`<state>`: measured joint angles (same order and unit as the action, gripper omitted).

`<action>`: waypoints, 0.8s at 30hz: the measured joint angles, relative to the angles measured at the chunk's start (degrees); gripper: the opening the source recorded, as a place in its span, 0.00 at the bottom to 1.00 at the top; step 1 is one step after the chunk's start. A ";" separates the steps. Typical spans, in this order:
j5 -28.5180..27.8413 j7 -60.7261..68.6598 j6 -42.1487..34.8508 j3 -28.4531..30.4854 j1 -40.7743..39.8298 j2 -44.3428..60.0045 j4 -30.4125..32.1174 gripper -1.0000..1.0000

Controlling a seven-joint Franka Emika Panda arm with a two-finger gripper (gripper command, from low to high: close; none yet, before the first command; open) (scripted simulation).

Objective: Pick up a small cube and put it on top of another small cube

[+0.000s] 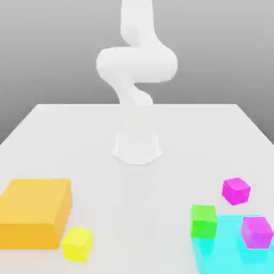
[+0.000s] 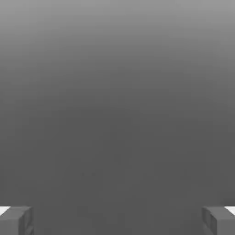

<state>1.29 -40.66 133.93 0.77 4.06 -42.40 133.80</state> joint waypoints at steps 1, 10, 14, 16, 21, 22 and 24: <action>0.60 2.25 0.89 0.26 1.70 1.49 0.86 0.50; 4.97 20.73 8.53 1.15 15.56 14.06 8.09 0.50; 6.71 28.70 11.82 0.42 20.92 19.60 11.24 0.50; 7.38 32.55 13.52 -0.08 23.52 22.35 12.84 0.50; 8.34 41.64 17.78 -2.23 29.14 29.15 16.82 0.50; 8.32 43.31 18.65 -2.76 30.14 30.49 17.62 0.50; 7.97 46.41 20.41 -3.88 32.01 33.15 19.24 0.50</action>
<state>9.25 5.76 154.34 -3.11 36.07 -9.25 153.03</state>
